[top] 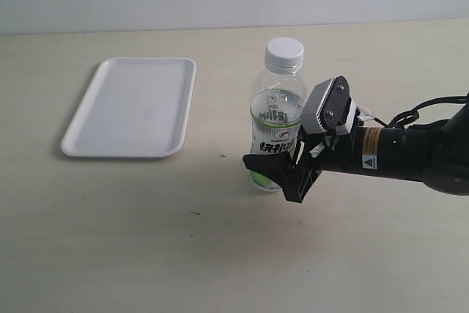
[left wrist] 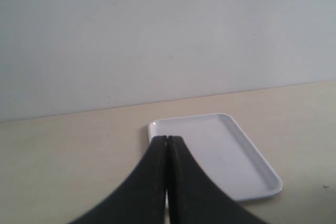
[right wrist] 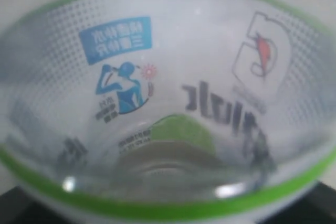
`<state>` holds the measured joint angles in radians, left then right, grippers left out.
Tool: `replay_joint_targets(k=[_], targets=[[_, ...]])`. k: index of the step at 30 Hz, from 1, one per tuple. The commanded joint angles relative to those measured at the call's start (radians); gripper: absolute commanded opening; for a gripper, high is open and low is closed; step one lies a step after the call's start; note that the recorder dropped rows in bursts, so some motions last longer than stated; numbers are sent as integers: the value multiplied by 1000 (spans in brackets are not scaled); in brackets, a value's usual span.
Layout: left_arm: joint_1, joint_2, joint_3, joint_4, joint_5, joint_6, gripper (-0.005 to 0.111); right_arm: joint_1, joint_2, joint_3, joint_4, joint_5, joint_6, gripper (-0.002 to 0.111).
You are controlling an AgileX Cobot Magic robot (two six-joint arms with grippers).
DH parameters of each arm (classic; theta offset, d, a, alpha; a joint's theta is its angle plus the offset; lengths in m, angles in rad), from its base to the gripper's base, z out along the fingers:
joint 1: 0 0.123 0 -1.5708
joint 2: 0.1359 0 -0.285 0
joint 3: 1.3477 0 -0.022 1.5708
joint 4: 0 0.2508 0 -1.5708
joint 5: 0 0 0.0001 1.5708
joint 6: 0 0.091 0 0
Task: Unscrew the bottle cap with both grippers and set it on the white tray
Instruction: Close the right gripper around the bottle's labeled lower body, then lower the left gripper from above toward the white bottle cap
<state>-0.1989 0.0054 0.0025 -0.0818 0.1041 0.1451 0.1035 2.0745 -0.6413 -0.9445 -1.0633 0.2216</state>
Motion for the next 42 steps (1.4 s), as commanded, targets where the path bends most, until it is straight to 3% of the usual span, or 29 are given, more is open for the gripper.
replay_joint_targets(k=[1, 5, 9, 32, 34, 40, 42], targets=[[2, -5, -3, 2, -5, 1, 0, 2, -2, -5, 1, -16, 5, 55], [2, -5, -3, 2, -5, 1, 0, 2, -2, -5, 10, -16, 7, 24], [2, -5, -3, 2, -5, 1, 0, 2, -2, -5, 29, -21, 7, 0], [2, -5, -3, -5, -22, 42, 0, 2, -14, -5, 52, -31, 30, 0], [2, -5, -3, -57, -61, -45, 0, 2, -14, -5, 52, -31, 26, 0], [2, -5, -3, -162, -380, -447, 0, 2, -14, -5, 55, -29, 17, 0], [2, -5, -3, -160, -440, -508, 0, 2, -14, -5, 55, -29, 15, 0]])
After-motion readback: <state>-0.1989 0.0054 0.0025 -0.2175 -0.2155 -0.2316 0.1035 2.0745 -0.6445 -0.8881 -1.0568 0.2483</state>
